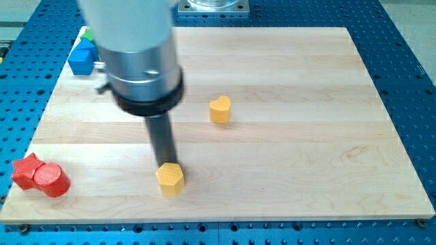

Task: Slightly push the red blocks to the right

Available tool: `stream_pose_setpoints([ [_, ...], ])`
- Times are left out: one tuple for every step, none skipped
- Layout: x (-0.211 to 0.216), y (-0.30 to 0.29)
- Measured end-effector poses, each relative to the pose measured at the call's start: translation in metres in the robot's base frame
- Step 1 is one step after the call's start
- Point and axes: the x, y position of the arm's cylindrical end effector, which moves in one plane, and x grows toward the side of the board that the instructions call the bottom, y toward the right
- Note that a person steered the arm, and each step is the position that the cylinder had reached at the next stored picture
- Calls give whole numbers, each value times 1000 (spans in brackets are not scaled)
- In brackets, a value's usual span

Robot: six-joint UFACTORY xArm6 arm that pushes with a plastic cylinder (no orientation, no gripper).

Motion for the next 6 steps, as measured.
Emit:
stream_pose_setpoints([
  [-15,-43],
  [-32,-147],
  [-33,-219],
  [-23,-219],
  [-11,-218],
  [-9,-241],
])
